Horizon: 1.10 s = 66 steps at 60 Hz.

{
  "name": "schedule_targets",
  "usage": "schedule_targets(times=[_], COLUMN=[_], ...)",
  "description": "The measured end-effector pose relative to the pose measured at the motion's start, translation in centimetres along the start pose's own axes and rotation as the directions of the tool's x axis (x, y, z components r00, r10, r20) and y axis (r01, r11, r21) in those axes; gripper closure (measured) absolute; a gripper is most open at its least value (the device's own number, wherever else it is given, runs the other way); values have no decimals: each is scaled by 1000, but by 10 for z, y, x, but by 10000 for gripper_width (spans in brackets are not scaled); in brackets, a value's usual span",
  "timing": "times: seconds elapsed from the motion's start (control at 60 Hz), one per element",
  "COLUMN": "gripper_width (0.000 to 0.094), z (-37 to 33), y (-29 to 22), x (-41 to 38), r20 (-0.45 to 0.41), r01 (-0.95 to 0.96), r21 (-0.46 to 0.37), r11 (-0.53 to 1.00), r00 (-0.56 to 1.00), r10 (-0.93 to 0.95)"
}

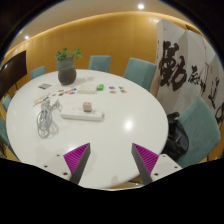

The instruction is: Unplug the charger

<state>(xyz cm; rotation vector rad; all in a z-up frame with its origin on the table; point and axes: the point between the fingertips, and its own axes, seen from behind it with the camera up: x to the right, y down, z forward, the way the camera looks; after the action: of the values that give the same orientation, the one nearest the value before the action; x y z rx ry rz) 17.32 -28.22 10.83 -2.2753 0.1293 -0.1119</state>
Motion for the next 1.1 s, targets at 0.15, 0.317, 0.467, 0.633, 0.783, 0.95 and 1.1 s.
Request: schedule_targets(times=[0.15,0.317,0.467,0.633,0.783,0.95,1.1], gripper_width=[59,77,290,541,651,756,759], z=[73,165,229,256,257,258,213], y=[-64,-107,-112,-114,-114,-117,-190], x=[-71,-108,-119,-119,-118,-118,-112], r20=[23,-2,-17,-38,-32,-33,-50], r01=[4,23,-15,-2,-32,-66,-36], r21=[137,189,150,173,177,156,358], r11=[991,982,989,985,984,985,933], r00=[1000,1000,1000,999,999,997,997], r10=[-7,-23,17,9,38,72,58])
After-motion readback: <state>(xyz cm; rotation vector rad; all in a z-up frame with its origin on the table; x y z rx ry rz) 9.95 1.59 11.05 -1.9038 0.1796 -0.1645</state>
